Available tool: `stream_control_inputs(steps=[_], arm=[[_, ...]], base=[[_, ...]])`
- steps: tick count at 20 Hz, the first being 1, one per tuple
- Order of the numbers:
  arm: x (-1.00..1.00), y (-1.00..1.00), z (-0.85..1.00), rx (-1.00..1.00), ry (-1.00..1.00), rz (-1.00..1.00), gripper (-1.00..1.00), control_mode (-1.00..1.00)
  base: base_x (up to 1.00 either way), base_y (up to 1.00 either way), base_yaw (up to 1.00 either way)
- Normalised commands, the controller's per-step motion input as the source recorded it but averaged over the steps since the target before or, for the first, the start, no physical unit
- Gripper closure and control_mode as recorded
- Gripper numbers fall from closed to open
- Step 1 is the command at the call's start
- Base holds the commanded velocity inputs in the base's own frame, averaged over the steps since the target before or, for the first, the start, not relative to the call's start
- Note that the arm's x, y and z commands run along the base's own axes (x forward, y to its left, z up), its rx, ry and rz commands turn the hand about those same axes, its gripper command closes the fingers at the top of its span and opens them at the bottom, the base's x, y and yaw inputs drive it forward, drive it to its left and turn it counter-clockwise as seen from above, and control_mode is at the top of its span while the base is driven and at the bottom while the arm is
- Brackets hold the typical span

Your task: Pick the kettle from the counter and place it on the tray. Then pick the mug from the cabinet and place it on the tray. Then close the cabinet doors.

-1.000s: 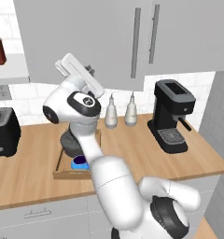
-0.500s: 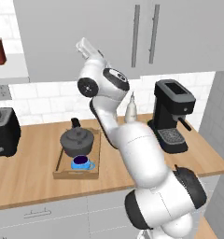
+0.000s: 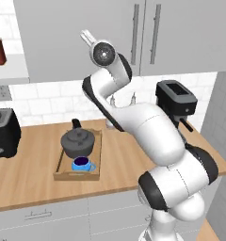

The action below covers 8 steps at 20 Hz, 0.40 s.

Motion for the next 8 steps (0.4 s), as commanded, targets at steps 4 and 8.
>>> stream_control_inputs(steps=[4,8], arm=[[0.85,-0.14,-0.26,0.0,0.1,0.04,1.0,-1.0],[0.68,-0.23,-0.54,0.0,0.04,0.0,1.0,-1.0]], base=[[0.0,0.0,0.0],[0.0,0.0,0.0]])
